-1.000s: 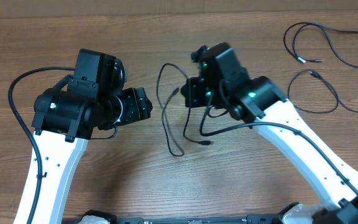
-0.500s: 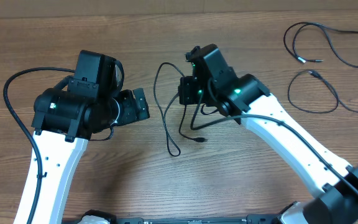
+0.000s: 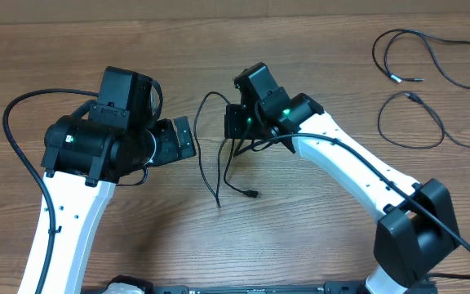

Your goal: Untangle cables

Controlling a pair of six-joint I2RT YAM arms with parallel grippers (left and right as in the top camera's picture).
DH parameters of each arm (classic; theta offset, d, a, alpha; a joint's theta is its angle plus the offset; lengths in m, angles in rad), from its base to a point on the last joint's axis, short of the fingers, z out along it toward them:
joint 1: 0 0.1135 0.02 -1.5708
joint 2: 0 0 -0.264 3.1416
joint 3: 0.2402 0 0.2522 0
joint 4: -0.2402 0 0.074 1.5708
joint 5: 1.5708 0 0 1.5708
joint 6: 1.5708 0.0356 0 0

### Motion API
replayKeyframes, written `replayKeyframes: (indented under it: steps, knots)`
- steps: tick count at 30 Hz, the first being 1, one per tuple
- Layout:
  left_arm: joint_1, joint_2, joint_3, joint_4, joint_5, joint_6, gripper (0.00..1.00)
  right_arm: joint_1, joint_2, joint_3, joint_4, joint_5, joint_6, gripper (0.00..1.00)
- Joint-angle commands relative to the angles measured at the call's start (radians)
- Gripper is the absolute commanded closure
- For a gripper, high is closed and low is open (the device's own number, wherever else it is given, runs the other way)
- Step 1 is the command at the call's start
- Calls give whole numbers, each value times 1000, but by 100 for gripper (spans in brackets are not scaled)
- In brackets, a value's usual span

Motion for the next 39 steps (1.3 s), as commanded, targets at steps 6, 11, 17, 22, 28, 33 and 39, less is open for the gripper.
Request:
replayKeyframes:
  steps: [6, 11, 17, 22, 28, 33, 39]
  knots:
    - [6, -19, 17, -6, -18, 7, 0, 0, 64, 16, -40, 179, 198, 96]
    - [6, -19, 17, -8, -18, 7, 0, 0, 105, 16, -93, 230, 212, 91]
    - [6, -19, 17, -8, -18, 7, 0, -20, 115, 16, -167, 272, 211, 76]
    - [6, -19, 17, -10, -18, 7, 0, -50, 115, 16, -202, 272, 209, 41]
    - [6, -19, 17, -10, -18, 7, 0, -103, 89, 66, -296, 271, 167, 32]
    - [6, -19, 17, -10, -18, 7, 0, -141, 38, 153, -379, 229, 47, 26]
    - [6, -19, 17, 1, -18, 7, 0, -138, 29, 159, -417, -84, -195, 20]
